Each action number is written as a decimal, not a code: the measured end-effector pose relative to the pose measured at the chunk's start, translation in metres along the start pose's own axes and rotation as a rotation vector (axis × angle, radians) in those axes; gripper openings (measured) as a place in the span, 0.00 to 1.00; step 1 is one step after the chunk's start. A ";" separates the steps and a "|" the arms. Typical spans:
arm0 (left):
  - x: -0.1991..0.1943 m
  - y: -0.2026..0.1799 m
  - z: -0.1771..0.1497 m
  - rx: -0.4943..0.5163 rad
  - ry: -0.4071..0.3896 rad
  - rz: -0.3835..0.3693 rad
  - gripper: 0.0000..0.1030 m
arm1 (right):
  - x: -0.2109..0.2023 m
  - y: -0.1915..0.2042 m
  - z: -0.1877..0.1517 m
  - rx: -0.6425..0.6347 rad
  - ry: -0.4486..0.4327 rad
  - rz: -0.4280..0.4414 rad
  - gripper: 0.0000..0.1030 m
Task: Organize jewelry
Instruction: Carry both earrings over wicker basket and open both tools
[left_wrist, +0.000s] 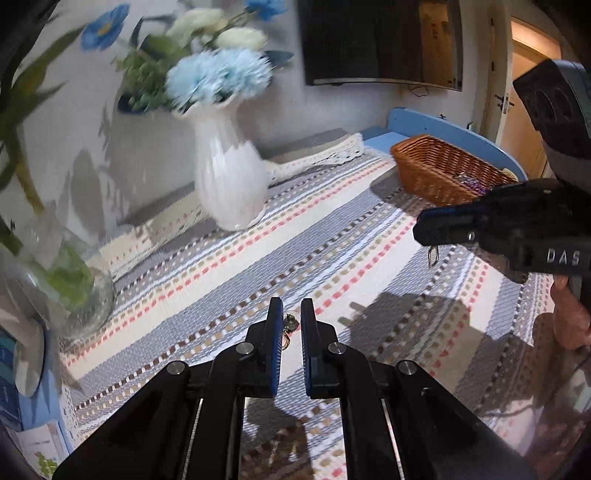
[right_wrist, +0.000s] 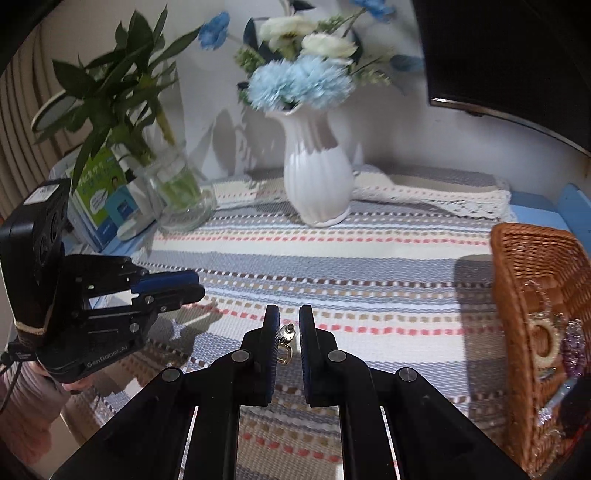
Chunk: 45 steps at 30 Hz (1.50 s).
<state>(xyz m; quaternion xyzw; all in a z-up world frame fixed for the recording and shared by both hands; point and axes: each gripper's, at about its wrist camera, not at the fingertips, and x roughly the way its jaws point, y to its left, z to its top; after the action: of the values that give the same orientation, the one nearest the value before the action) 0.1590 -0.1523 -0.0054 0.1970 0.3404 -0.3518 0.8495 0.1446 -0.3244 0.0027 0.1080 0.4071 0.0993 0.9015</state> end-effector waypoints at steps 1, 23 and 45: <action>-0.001 -0.003 0.002 0.005 -0.002 -0.001 0.07 | -0.005 -0.002 0.000 0.004 -0.008 -0.004 0.10; 0.019 -0.097 0.155 -0.093 -0.098 -0.619 0.07 | -0.161 -0.134 -0.002 0.185 -0.257 -0.212 0.10; 0.072 -0.164 0.186 -0.060 -0.126 -0.291 0.47 | -0.123 -0.214 0.004 0.293 -0.141 -0.323 0.55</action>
<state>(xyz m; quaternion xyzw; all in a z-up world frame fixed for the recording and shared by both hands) 0.1582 -0.4035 0.0557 0.0975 0.3216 -0.4723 0.8149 0.0874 -0.5625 0.0337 0.1780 0.3650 -0.1142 0.9067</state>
